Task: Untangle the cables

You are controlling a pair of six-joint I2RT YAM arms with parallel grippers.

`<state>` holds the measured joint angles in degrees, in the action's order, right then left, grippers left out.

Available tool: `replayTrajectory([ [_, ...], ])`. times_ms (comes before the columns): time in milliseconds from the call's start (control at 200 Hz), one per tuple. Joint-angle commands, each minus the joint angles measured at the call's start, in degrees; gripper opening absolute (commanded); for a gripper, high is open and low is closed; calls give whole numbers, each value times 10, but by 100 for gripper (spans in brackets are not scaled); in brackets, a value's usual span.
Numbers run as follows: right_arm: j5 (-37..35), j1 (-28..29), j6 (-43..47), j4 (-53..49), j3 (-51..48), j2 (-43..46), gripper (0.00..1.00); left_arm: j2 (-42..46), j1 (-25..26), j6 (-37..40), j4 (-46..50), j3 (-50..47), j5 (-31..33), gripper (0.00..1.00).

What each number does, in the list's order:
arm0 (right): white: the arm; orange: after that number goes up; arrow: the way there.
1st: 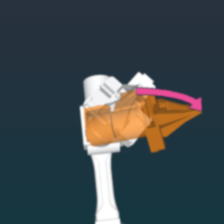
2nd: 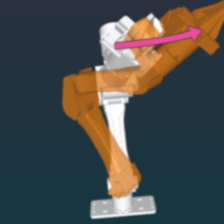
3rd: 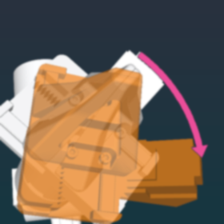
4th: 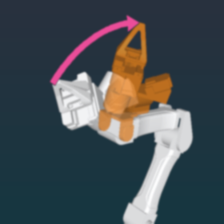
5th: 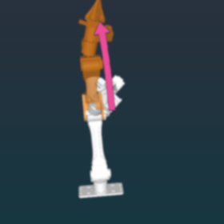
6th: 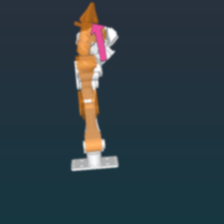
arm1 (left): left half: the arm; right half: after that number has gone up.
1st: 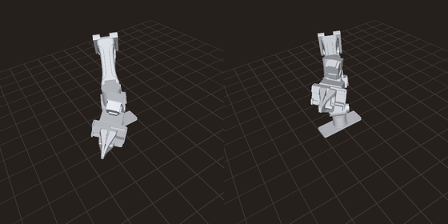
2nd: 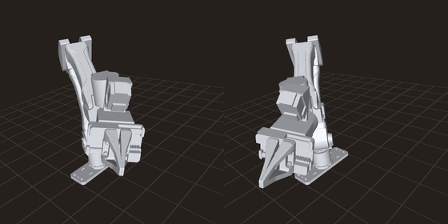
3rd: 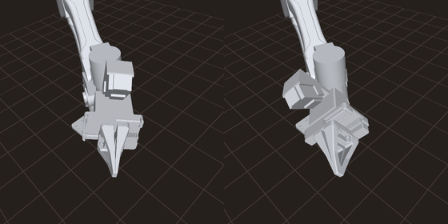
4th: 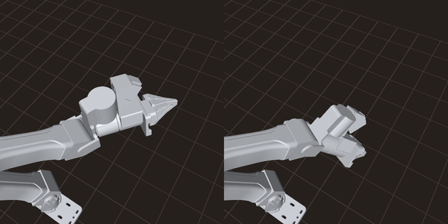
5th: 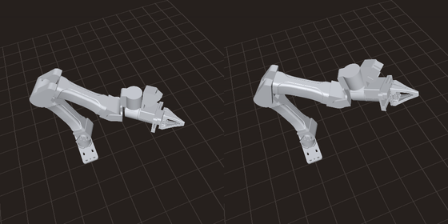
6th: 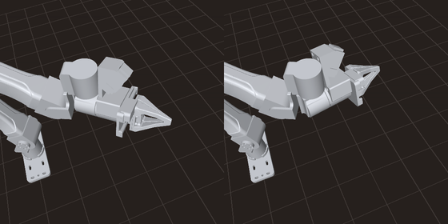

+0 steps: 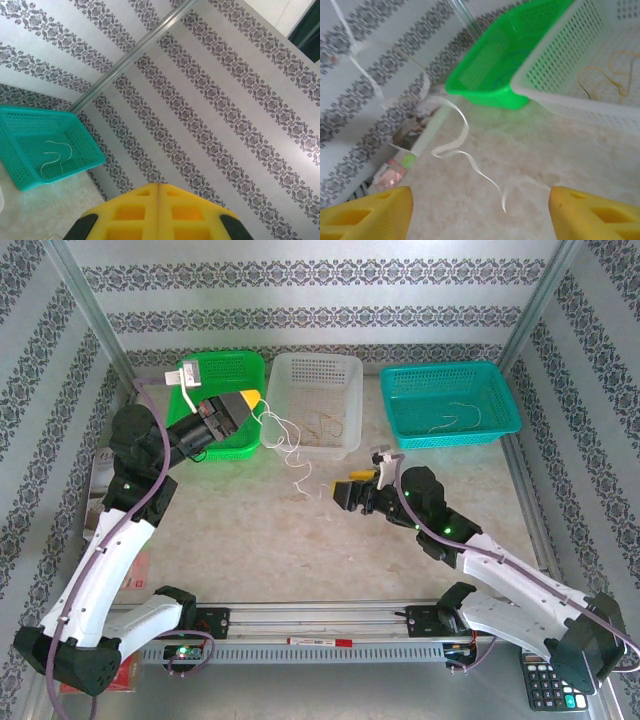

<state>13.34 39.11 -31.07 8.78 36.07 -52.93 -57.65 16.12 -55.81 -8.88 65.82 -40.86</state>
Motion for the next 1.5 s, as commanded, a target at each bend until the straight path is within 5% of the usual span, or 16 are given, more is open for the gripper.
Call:
replayTrajectory([
  [0, 14, 9, 6, 36, 43, 5, 73, -2, 21, -4, -52, -10, 21, 0],
  [415, 17, 38, -18, 78, 94, 13, 75, -22, 92, 2, -106, -69, 70, 0],
  [939, -1, 54, -34, 112, 129, -82, 74, -21, 109, 1, -122, -85, 78, 0],
  [1144, -9, 52, -36, 108, 133, -89, 58, -14, 111, -2, -128, -102, 81, 0],
  [1344, -1, 43, -32, 87, 145, -85, 0, -11, 112, -8, -138, -119, 82, 0],
  [1494, 13, 25, -18, 47, 171, -69, 0, -9, 111, -1, -137, -139, 83, 0],
])
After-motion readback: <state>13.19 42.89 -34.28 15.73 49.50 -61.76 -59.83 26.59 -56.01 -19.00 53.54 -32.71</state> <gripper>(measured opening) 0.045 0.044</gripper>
